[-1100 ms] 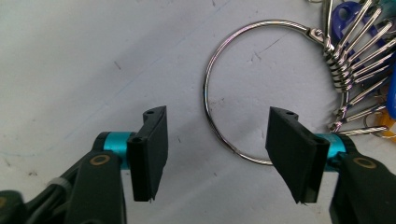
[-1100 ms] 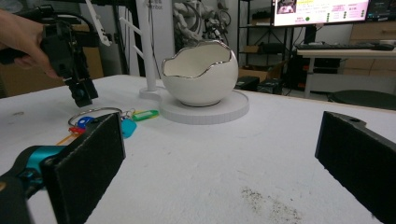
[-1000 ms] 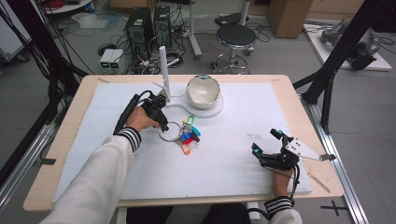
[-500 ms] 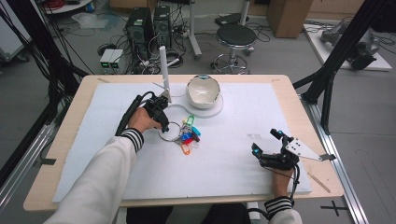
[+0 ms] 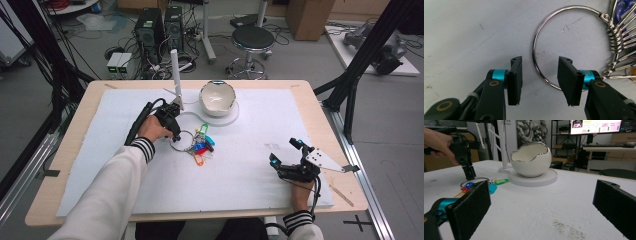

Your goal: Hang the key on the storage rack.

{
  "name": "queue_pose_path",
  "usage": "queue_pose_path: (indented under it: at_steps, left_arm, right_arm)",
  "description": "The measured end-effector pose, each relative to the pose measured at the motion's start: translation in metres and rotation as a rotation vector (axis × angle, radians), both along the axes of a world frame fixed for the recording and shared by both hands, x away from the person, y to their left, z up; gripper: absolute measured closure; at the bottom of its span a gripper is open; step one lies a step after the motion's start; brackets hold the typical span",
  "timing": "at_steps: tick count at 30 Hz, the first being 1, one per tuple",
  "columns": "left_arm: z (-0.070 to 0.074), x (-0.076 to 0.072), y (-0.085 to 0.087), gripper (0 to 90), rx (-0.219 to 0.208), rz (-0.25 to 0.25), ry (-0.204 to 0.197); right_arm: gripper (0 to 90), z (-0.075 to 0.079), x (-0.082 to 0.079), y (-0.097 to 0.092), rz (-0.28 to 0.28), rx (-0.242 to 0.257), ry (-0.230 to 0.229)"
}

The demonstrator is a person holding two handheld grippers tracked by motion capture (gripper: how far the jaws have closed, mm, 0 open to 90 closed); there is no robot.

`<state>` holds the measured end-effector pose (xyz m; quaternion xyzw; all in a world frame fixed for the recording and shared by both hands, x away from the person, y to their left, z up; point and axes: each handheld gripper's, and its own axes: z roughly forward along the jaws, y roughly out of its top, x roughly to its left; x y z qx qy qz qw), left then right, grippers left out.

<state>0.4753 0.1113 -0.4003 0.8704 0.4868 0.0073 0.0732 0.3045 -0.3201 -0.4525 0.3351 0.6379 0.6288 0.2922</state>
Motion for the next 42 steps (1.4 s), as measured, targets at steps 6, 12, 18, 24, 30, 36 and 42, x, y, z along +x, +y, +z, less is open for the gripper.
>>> queue_pose_path:
  at_steps: [6,12,18,24,30,36,42]
  left_arm:
    - [-0.0005,0.0012,-0.0003,59.9,0.003,0.023,0.003]
    - [0.0008,0.0025,-0.0014,64.5,0.011,0.031,0.004]
    - [-0.0010,0.0036,-0.0026,65.6,0.019,0.034,0.012]
    - [-0.0013,0.0043,-0.0038,68.5,0.018,0.036,0.011]
    - [-0.0009,0.0049,-0.0045,72.0,0.029,0.041,0.009]
    - [-0.0017,0.0055,-0.0049,74.9,0.043,0.046,0.003]
    - [-0.0027,0.0058,-0.0053,76.0,0.046,0.046,0.004]
  right_arm:
    - [1.0,0.0000,0.0002,-0.0002,0.000,-0.002,-0.002]
    - [1.0,0.0000,0.0001,-0.0002,-0.001,-0.002,-0.001]
    - [1.0,-0.0001,-0.0002,0.0000,0.000,0.000,0.003]
    - [1.0,0.0000,-0.0001,0.0000,0.000,0.001,0.003]
    - [1.0,-0.0001,-0.0001,-0.0001,0.000,-0.001,0.002]
    - [1.0,-0.0001,-0.0001,-0.0001,0.000,-0.002,0.002]
    - [1.0,0.0000,0.0001,-0.0002,-0.001,-0.003,-0.001]
